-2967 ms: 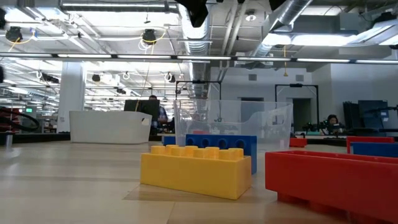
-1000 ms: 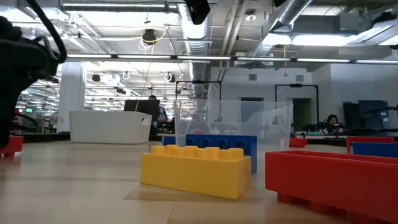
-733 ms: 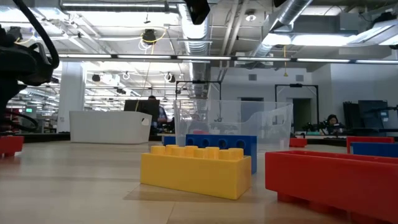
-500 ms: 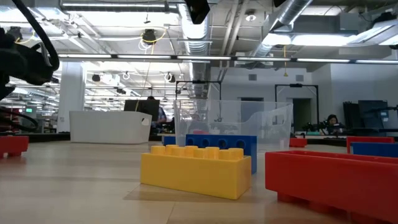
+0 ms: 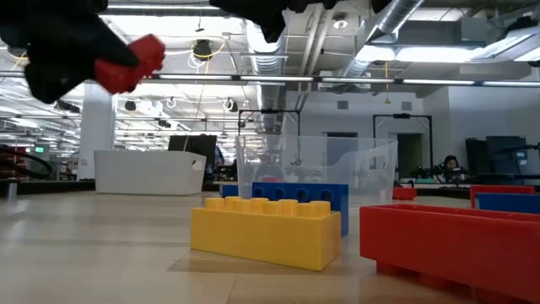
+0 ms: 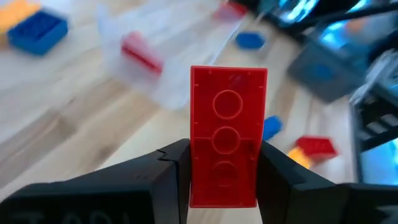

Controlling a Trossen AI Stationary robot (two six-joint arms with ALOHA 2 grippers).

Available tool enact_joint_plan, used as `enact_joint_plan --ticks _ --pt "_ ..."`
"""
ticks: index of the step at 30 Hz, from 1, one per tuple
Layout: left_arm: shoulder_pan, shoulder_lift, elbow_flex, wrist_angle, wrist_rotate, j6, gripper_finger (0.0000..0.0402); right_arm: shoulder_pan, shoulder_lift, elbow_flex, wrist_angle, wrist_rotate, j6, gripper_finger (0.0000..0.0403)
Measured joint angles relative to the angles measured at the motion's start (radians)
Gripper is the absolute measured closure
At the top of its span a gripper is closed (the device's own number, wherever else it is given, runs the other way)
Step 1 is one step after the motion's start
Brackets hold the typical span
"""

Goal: Sort & place blocks by color
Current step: Put the red game piece into the transparent bin

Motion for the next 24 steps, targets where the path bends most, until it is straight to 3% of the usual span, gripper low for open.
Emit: enact_joint_plan --ticks 8,13,17,24 --pt "0.032 -0.012 -0.200 0.576 -0.137 0.373 0.0305 -0.027 0.000 0.000 0.032 -0.001 -0.005 0.0143" --pt "0.065 -0.012 -0.250 0.848 -0.130 0.635 0.0305 -0.053 0.000 0.000 0.035 -0.002 0.008 0.0143" --pt "0.104 -0.012 -0.250 0.949 -0.027 0.778 0.0305 -0.071 0.000 0.000 0.056 -0.002 0.044 0.0143" --pt "0.160 -0.012 -0.250 0.980 0.064 0.846 0.0305 -0.077 0.000 0.000 0.118 -0.005 0.069 0.0143"
